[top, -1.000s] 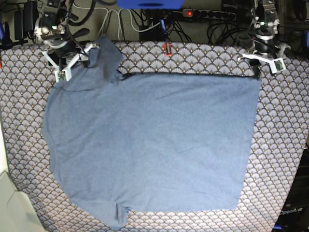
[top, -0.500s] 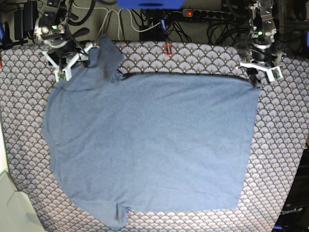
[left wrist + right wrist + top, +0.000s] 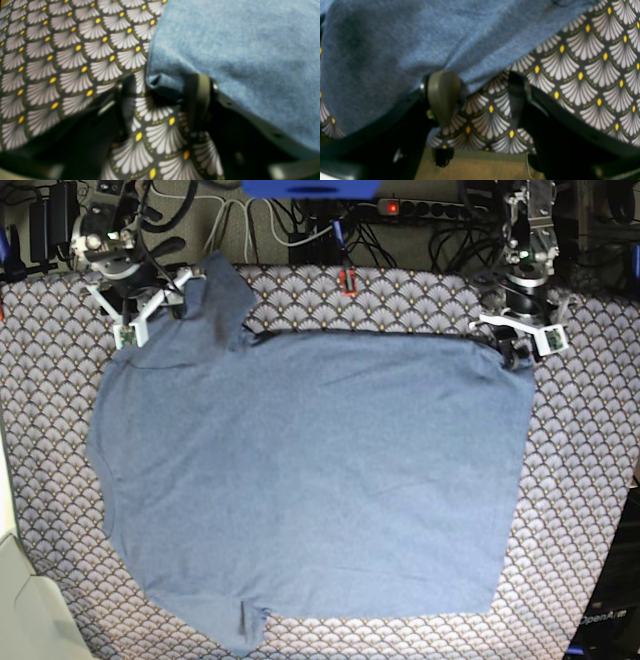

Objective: Fold the T-shirt properly
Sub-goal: 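Grasp the shirt's shoulder corners with both grippers, then lift the collar edge and pull it toward the hem with both grippers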

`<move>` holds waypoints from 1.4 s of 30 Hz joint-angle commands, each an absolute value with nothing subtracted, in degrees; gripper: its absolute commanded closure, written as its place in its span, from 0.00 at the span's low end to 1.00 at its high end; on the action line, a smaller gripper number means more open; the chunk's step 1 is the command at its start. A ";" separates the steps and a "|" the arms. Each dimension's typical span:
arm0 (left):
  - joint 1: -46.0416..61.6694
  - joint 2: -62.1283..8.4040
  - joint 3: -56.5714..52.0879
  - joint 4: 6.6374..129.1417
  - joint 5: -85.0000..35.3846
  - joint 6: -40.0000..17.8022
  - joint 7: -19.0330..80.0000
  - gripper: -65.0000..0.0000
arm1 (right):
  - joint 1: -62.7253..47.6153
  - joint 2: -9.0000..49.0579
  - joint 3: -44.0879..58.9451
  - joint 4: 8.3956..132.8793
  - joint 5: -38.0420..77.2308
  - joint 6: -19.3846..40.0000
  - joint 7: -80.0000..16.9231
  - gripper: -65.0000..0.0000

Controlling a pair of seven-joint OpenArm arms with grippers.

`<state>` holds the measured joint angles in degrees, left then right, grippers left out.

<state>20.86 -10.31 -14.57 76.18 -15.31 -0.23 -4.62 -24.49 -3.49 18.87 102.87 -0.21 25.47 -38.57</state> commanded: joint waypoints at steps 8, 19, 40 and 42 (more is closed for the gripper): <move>20.53 -10.59 -14.81 75.12 -15.16 -0.31 -3.74 1.00 | -24.84 -3.30 19.12 103.34 -0.13 25.63 -39.08 0.45; 21.05 -10.59 -14.99 75.91 -15.16 -0.31 -3.82 1.00 | -25.45 -3.47 19.30 103.87 -0.04 36.09 -39.08 0.45; 23.69 -10.68 -14.99 78.99 -15.16 -0.31 -3.82 1.00 | -22.46 -3.21 19.21 98.95 -0.13 36.70 -39.08 0.88; 23.69 -10.68 -14.99 79.60 -15.16 -0.31 -3.74 1.00 | -22.29 -3.03 19.21 98.33 -0.22 36.70 -39.08 1.00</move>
